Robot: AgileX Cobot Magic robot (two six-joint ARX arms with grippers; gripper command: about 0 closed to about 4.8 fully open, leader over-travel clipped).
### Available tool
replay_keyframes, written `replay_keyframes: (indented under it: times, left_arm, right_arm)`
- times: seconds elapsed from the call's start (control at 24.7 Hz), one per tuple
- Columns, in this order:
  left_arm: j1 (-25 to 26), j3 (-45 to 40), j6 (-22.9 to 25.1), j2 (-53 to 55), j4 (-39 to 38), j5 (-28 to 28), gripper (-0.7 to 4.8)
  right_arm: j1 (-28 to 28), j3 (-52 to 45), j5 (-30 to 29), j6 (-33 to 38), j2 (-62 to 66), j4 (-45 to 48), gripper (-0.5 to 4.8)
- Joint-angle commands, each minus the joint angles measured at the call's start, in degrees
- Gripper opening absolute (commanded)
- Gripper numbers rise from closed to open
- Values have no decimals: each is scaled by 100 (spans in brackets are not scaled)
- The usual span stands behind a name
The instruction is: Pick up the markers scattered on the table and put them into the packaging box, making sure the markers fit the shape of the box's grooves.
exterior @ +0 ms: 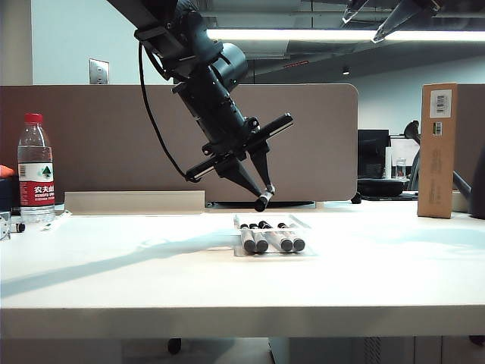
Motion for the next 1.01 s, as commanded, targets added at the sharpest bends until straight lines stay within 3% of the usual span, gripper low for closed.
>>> replay_keyframes:
  times: [0.04,0.2,0.41,0.45,0.53,1.01]
  left_arm:
    - [-2,4,-503,24,188,-63,-5]
    - [20,4,-1174,105,201,-39,-5]
    - [4,4,-1213,122,184,142,6]
    - [4,4,-1211,122,195,155,31]
    - [4,4,-1211,122,192,181,138]
    - [33,4,-1104,107,151,315,159]
  right_arm:
    - [0,22,-72,26,-52,146,364]
    - [0,22,-151,26,-52,133,364]
    - [0,22,-151,24,-52,168,364]
    - [0,22,-151,24,-52,177,364]
    - [0,22,-151,24,-52,186,364]
    - [0,22,-173,24,-52,164,364]
